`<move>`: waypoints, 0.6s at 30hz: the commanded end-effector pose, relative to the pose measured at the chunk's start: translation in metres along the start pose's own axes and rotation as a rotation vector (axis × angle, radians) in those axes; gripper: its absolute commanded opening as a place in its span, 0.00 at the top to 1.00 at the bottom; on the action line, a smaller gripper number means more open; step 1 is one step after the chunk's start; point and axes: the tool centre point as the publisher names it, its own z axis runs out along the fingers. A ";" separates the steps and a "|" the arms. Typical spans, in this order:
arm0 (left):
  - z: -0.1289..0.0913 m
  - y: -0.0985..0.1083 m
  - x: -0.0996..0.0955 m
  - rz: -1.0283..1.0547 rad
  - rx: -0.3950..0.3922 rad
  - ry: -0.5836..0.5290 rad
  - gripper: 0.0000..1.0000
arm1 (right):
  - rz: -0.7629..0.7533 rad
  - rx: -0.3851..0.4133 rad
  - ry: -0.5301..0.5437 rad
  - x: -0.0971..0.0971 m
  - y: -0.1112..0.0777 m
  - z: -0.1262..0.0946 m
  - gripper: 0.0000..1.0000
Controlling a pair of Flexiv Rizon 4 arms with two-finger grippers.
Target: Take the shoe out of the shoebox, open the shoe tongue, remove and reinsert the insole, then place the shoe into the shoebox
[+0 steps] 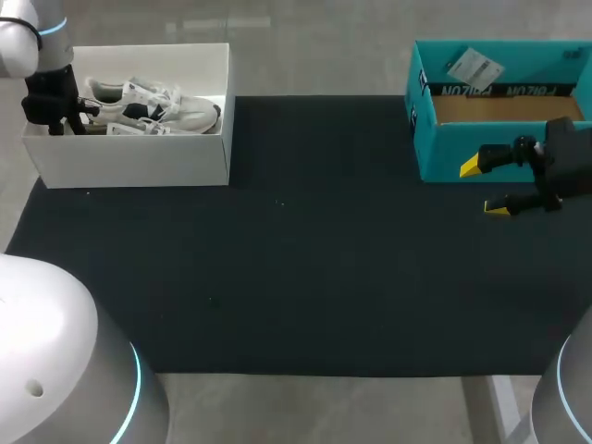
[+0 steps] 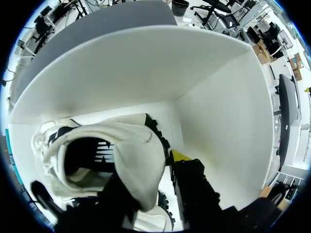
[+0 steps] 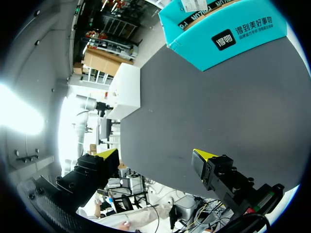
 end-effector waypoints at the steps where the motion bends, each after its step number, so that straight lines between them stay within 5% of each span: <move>1: 0.001 0.003 -0.003 0.003 0.004 0.002 1.00 | 0.002 -0.001 -0.004 0.001 0.000 0.001 0.00; 9: -0.009 0.003 -0.001 0.018 -0.002 0.010 1.00 | 0.002 -0.001 -0.004 0.001 0.000 0.001 0.00; 18: -0.048 -0.004 0.007 -0.011 0.044 0.022 1.00 | 0.002 -0.001 -0.004 0.001 0.000 0.001 0.00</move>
